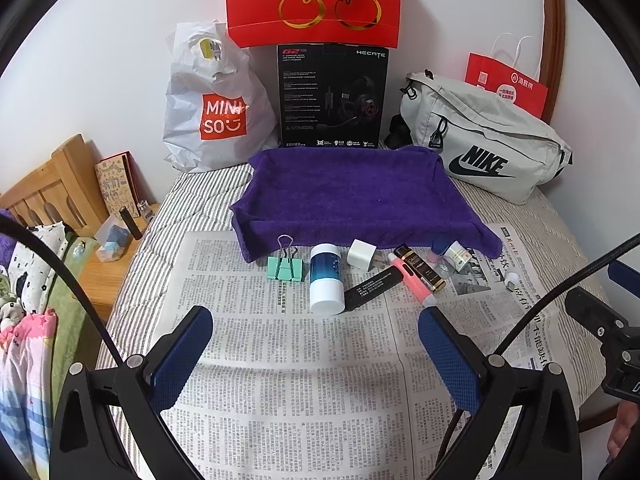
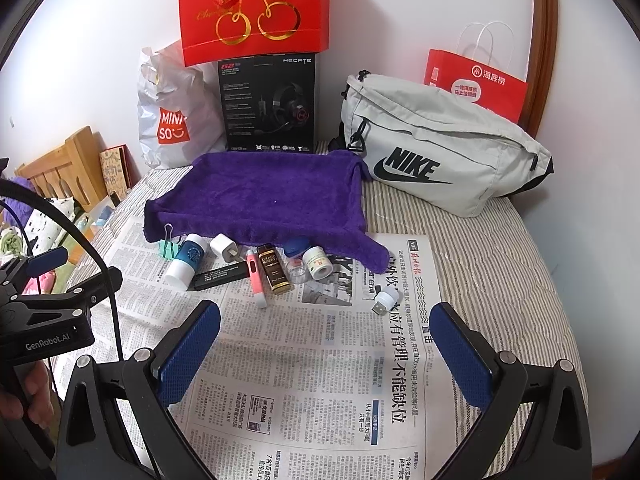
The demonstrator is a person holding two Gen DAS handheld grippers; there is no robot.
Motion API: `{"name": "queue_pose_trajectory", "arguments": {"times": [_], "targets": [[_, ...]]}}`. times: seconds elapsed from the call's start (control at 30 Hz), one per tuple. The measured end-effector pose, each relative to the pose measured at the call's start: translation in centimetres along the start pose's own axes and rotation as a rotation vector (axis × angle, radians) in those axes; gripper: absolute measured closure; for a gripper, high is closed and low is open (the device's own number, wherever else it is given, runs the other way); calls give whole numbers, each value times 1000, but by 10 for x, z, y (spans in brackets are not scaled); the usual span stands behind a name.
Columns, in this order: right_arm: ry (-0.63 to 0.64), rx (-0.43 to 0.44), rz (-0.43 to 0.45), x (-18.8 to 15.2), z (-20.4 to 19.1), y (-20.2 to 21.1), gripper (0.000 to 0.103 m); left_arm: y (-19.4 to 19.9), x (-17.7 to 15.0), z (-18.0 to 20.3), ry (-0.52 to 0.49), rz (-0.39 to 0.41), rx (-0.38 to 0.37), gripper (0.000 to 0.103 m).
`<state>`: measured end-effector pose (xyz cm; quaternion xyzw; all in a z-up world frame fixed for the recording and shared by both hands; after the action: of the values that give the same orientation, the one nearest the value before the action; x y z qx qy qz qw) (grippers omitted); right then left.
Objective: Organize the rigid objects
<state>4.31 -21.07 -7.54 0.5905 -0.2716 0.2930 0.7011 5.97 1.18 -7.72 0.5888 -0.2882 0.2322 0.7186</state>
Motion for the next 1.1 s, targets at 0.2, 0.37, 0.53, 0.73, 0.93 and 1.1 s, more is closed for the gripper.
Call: {"name": "queue_pose_trajectory", "arguments": {"times": [0.2, 0.37, 0.53, 0.73, 0.93, 1.1], "targets": [[2, -3, -1, 0, -1, -1, 0, 0, 0, 0, 0, 0, 1, 0], [-2, 2, 2, -1, -1, -1, 0, 0, -1, 1, -2, 3, 3, 0], [-3, 1, 2, 0, 0, -1, 0, 0, -3, 1, -1, -1, 2, 0], [-6, 1, 0, 0, 0, 0, 0, -2, -2, 3, -8, -6, -2, 0], [-13, 1, 2, 0, 2, -1, 0, -2, 0, 3, -13, -7, 0, 0], [-12, 2, -1, 0, 3, -2, 0, -2, 0, 1, -13, -12, 5, 0]]}}
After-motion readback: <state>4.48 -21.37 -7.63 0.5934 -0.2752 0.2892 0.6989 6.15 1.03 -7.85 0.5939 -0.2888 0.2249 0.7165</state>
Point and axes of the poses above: each gripper's, at about its wrist camera, not at the fingertips, and y roughly against the way its jaws point, z to its right, x to its top, the point moved 10 cm from there along -y, roughly the way its jaws point, and after that the axes turned 13 degrees about -x, right-handed, at the moved point
